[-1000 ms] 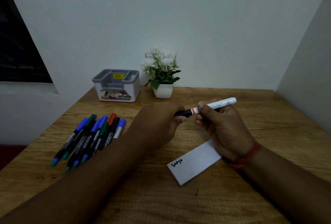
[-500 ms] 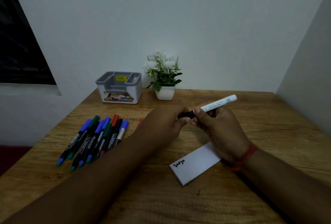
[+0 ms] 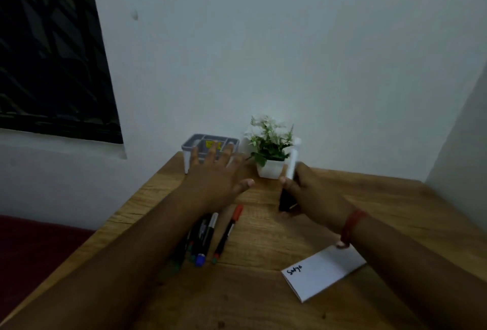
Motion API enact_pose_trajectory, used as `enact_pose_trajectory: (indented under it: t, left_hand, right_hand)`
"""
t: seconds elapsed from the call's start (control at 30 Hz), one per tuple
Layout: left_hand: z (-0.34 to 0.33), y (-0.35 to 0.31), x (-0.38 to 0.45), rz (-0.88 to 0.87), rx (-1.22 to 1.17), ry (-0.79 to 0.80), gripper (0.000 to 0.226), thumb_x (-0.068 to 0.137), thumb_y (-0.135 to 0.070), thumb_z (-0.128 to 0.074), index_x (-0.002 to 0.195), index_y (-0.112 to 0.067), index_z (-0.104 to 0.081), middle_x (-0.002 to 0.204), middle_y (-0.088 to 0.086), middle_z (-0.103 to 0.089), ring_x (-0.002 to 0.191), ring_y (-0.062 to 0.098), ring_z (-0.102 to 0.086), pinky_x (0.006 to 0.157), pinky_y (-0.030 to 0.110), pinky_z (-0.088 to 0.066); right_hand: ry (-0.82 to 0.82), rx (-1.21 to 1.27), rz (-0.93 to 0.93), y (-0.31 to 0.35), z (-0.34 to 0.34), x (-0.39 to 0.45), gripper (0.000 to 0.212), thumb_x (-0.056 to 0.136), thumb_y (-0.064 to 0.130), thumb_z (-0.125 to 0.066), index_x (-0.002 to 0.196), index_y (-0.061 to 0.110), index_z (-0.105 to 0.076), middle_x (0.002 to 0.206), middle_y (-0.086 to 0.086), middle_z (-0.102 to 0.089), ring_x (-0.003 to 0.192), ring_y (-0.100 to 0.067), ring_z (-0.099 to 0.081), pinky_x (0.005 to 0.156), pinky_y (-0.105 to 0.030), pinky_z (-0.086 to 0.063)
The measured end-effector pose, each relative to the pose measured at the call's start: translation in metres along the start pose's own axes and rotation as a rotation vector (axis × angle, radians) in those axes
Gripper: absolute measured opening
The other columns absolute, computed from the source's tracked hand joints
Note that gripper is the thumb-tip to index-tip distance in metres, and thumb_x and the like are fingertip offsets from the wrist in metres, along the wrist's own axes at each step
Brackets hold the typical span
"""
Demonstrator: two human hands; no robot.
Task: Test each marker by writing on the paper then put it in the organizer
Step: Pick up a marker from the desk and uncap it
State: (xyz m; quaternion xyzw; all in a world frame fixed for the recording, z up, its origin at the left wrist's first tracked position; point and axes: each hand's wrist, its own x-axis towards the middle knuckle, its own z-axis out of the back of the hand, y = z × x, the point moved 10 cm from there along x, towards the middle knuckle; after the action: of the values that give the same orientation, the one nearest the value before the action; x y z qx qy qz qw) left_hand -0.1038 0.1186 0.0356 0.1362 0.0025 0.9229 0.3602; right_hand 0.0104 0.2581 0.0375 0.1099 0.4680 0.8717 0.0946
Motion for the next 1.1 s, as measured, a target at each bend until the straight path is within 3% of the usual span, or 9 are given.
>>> enact_pose_trajectory:
  t: [0.1, 0.2, 0.27, 0.43, 0.53, 0.63, 0.77, 0.9, 1.1]
  left_hand:
    - [-0.006, 0.036, -0.008, 0.036, 0.063, -0.024, 0.1, 0.068, -0.084, 0.019, 0.155, -0.036, 0.004, 0.164, 0.002, 0.011, 0.149, 0.032, 0.016, 0.112, 0.067, 0.008]
    - [-0.025, 0.058, -0.015, 0.062, 0.075, -0.021, 0.106, 0.063, -0.082, 0.028, 0.155, -0.035, 0.004, 0.164, 0.005, 0.014, 0.149, 0.033, 0.014, 0.112, 0.067, 0.006]
    - [-0.033, 0.077, -0.016, 0.095, 0.025, -0.001, 0.1, 0.068, -0.083, 0.02, 0.155, -0.035, 0.007, 0.164, 0.003, 0.016, 0.149, 0.032, 0.016, 0.113, 0.066, 0.008]
    - [-0.036, 0.107, -0.013, 0.167, -0.059, 0.043, 0.082, 0.085, -0.078, -0.002, 0.153, -0.036, 0.016, 0.161, 0.001, 0.024, 0.146, 0.028, 0.028, 0.113, 0.064, 0.013]
    - [-0.038, 0.105, -0.01, 0.14, -0.055, 0.018, 0.082, 0.085, -0.078, 0.0, 0.153, -0.035, 0.015, 0.162, 0.002, 0.022, 0.146, 0.028, 0.027, 0.113, 0.065, 0.012]
    - [-0.041, 0.105, -0.006, 0.123, -0.038, -0.005, 0.096, 0.07, -0.082, 0.018, 0.153, -0.034, 0.014, 0.163, 0.003, 0.02, 0.147, 0.029, 0.024, 0.113, 0.066, 0.01]
    - [-0.043, 0.107, -0.007, 0.129, -0.042, -0.006, 0.094, 0.071, -0.08, 0.017, 0.153, -0.034, 0.014, 0.163, 0.003, 0.02, 0.147, 0.029, 0.024, 0.113, 0.066, 0.008]
    - [-0.043, 0.106, -0.007, 0.122, -0.039, -0.002, 0.1, 0.065, -0.081, 0.024, 0.153, -0.034, 0.014, 0.162, 0.004, 0.021, 0.147, 0.029, 0.025, 0.113, 0.066, 0.008]
    - [-0.041, 0.104, -0.01, 0.124, -0.019, 0.021, 0.087, 0.08, -0.078, 0.007, 0.154, -0.033, 0.012, 0.162, 0.005, 0.021, 0.147, 0.03, 0.023, 0.114, 0.066, 0.006]
  right_hand:
    - [-0.058, -0.32, 0.109, 0.042, -0.001, 0.035, 0.023, 0.103, 0.032, -0.052, 0.108, 0.01, -0.055, 0.086, -0.013, -0.07, 0.07, -0.031, -0.072, 0.067, -0.047, -0.061]
    - [-0.143, -0.506, 0.185, 0.082, -0.003, 0.073, 0.022, 0.101, 0.03, -0.055, 0.105, 0.01, -0.063, 0.089, -0.01, -0.071, 0.068, -0.021, -0.065, 0.062, -0.029, -0.056]
    - [-0.193, -0.596, 0.232, 0.108, -0.004, 0.098, 0.019, 0.099, 0.028, -0.059, 0.109, 0.013, -0.064, 0.094, -0.008, -0.07, 0.073, -0.018, -0.062, 0.056, -0.023, -0.047]
    - [-0.26, -0.794, 0.307, 0.163, -0.003, 0.148, 0.012, 0.091, 0.012, -0.061, 0.1, 0.007, -0.069, 0.105, -0.01, -0.07, 0.098, -0.026, -0.063, 0.077, -0.031, -0.05]
    - [-0.2, -0.93, 0.235, 0.168, -0.006, 0.18, 0.021, 0.088, 0.009, -0.057, 0.103, 0.002, -0.07, 0.106, -0.014, -0.071, 0.101, -0.031, -0.065, 0.083, -0.036, -0.055]
    - [-0.085, -1.032, 0.159, 0.158, -0.02, 0.202, 0.024, 0.088, 0.009, -0.056, 0.106, 0.0, -0.069, 0.106, -0.017, -0.072, 0.099, -0.032, -0.067, 0.076, -0.033, -0.051]
    - [0.039, -1.093, 0.104, 0.149, -0.046, 0.217, 0.018, 0.087, 0.005, -0.056, 0.098, -0.002, -0.068, 0.089, -0.017, -0.072, 0.076, -0.03, -0.066, 0.069, -0.033, -0.057]
    - [0.122, -1.153, 0.076, 0.145, -0.069, 0.225, 0.008, 0.09, 0.006, -0.059, 0.09, 0.001, -0.065, 0.076, -0.012, -0.066, 0.06, -0.023, -0.059, 0.055, -0.027, -0.049]
    - [0.142, -1.263, 0.056, 0.133, -0.083, 0.229, 0.02, 0.089, 0.016, -0.072, 0.078, 0.005, -0.06, 0.069, -0.007, -0.058, 0.069, -0.024, -0.058, 0.064, -0.033, -0.051]
